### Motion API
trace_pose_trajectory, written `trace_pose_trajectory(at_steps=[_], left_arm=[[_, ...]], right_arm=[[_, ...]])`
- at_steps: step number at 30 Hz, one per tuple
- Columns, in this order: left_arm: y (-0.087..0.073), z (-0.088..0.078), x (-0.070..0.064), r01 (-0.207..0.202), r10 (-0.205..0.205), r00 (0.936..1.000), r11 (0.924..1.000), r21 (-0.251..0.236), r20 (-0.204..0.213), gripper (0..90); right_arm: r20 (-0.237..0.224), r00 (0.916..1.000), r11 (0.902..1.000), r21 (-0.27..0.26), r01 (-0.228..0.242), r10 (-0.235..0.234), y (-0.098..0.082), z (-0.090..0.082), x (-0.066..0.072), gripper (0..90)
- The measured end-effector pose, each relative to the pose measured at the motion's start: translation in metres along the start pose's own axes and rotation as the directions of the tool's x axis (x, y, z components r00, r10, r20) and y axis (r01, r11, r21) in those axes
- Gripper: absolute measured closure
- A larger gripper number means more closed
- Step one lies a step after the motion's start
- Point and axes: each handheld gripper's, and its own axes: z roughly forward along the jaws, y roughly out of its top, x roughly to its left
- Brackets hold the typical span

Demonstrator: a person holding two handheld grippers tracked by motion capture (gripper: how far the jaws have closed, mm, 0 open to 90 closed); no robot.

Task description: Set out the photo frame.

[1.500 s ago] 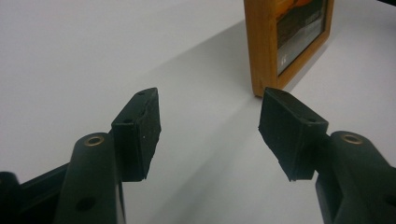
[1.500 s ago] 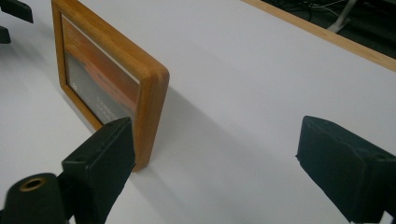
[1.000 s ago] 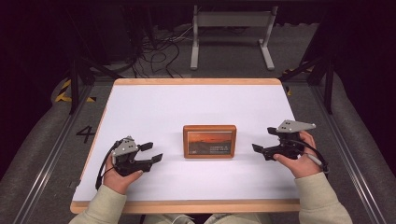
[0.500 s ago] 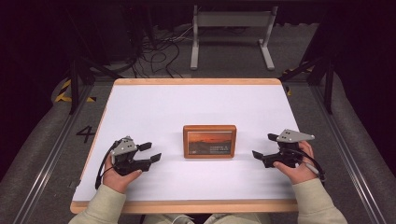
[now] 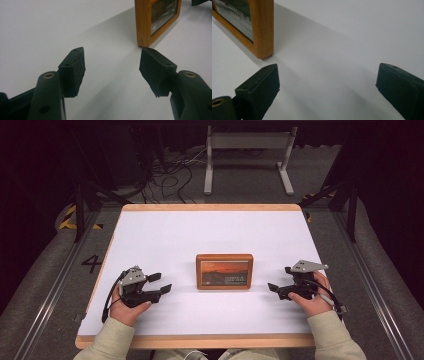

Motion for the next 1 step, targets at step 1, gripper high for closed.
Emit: trace_pose_trajectory(at_steps=[1], left_arm=[[0.0001, 0.0001, 0.0005, -0.004, 0.004, 1.0000, 1.0000, -0.002, -0.003, 37.4]], right_arm=[[-0.002, 1.0000, 1.0000, 0.004, 0.004, -0.004, 0.0001, 0.0003, 0.0003, 5.5]])
